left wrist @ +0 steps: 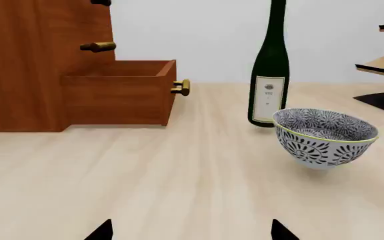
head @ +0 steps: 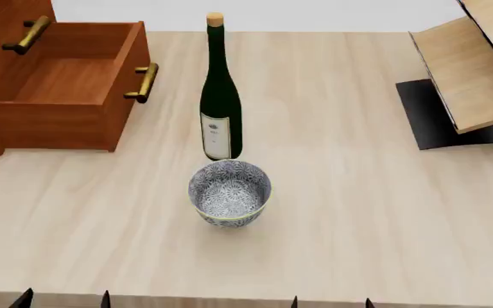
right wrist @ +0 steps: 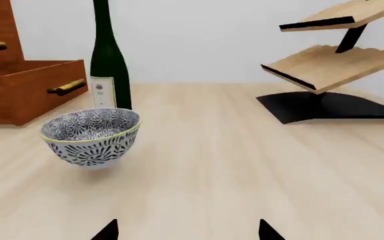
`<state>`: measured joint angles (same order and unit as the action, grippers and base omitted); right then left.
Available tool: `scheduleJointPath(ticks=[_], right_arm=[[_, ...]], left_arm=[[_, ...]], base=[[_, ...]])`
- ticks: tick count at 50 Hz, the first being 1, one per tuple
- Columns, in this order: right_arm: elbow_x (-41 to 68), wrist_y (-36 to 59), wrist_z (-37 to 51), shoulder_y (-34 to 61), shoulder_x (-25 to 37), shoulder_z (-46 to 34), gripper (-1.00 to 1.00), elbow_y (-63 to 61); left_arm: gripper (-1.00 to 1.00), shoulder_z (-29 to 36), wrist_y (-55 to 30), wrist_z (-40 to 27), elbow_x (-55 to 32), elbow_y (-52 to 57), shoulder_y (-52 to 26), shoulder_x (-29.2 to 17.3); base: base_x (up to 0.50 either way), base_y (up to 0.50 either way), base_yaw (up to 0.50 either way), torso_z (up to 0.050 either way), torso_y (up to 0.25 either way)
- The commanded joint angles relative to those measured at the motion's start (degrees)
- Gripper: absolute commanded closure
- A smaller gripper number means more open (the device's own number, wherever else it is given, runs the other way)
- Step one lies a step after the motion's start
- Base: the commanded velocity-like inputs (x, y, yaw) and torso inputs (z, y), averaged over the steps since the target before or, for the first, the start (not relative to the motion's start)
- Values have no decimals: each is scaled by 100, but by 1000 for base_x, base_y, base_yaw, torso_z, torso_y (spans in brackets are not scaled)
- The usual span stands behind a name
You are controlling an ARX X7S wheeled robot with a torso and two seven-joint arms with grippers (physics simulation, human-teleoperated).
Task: Close the bottom drawer of the cabinet and open the top drawer.
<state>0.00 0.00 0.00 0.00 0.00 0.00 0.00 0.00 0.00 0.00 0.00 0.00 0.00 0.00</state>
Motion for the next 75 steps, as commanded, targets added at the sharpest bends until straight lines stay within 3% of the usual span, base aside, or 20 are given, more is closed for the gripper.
scheduleJointPath(ticks=[1, 6, 14, 23, 24, 25, 26, 27, 30, 31, 32, 35, 40, 44, 55, 57, 61, 67, 71, 75], right_arm=[[60, 11, 76, 4, 60, -76, -100, -8], [418, 150, 90, -1, 178, -172, -100, -132], [444, 880, 222, -1, 387, -310, -100, -961], [473, 2309, 284, 483, 572, -507, -100, -1987], [481, 2468, 328, 560, 571, -493, -100, -2093], [514, 2650, 321, 627, 593, -496, -100, -2231], [547, 2715, 317, 657, 603, -488, -100, -2283], [563, 2902, 345, 747, 621, -466, -100, -2416], [597, 3230, 357, 871, 670, -505, -100, -2726], [597, 3350, 369, 938, 687, -518, -100, -2811], [621, 3403, 381, 989, 688, -491, -100, -2827], [718, 3385, 350, 1160, 708, -393, -100, -2711], [933, 3423, 303, 1228, 705, -265, -100, -2696], [869, 3316, 341, 1307, 697, -362, -100, -2348], [929, 3296, 398, 1310, 742, -397, -100, -2335], [888, 3258, 404, 1306, 786, -431, -100, -2278], [917, 3195, 421, 1339, 790, -407, -100, -2155], [834, 3088, 527, 1506, 778, -444, -100, -1855], [816, 3000, 537, 1545, 772, -511, -100, -1709], [884, 2882, 539, 1522, 752, -484, -100, -1678]], left_arm=[[-100, 0, 0, -64, -56, 0, 0, -57], [-100, 224, 75, -104, -125, 178, 75, -163], [-100, 410, -680, -334, -7, 822, -104, -308], [-100, 566, -2408, -263, -225, 2092, -606, -393], [-100, 628, -1878, -274, -155, 1711, -530, -414], [-100, 625, -2011, -266, -206, 1816, -568, -411], [-100, 593, -2747, -251, -331, 2317, -765, -406], [-100, 608, -2374, -273, -298, 1988, -748, -401], [-100, 608, -3365, -357, -358, 2541, -1173, -398], [-100, 572, -2881, -335, -405, 2187, -1019, -379], [-100, 563, -3242, -361, -442, 2438, -1137, -387], [-100, 542, -2889, -368, -493, 2139, -1060, -390], [-100, 410, -3724, -492, -692, 2583, -1419, -417], [-100, 517, -2949, -507, -609, 1959, -1316, -390], [-100, 578, -2926, -598, -702, 1945, -1323, -463], [-100, 579, -2315, -855, -281, 1719, -1379, -576], [-100, -520, -2332, -1168, -845, 963, -2005, -611], [-100, -2497, -1927, -2498, -1204, 687, -2454, -644], [-100, -3134, -787, -3215, -838, 583, -2452, -616], [-100, -3396, -646, -3166, -1202, 706, -2367, -572]], base=[[0, 0, 0, 0, 0], [0, 0, 0, 0, 0], [0, 0, 0, 7, 0], [0, 0, 0, 50, 0], [0, 0, 0, 50, 0], [0, 0, 0, 50, 0], [0, 0, 0, 50, 0], [0, 0, 0, 50, 0], [0, 0, 0, 50, 0], [0, 0, 0, 50, 0], [0, 0, 0, 50, 0], [0, 0, 0, 50, 0], [0, 0, 0, 50, 0], [0, 0, 0, 50, 0], [0, 0, 0, 38, 0], [0, 0, 0, 0, 0], [0, 0, 0, 0, 0], [0, 0, 0, 0, 0], [0, 0, 0, 0, 0], [0, 0, 0, 0, 0]])
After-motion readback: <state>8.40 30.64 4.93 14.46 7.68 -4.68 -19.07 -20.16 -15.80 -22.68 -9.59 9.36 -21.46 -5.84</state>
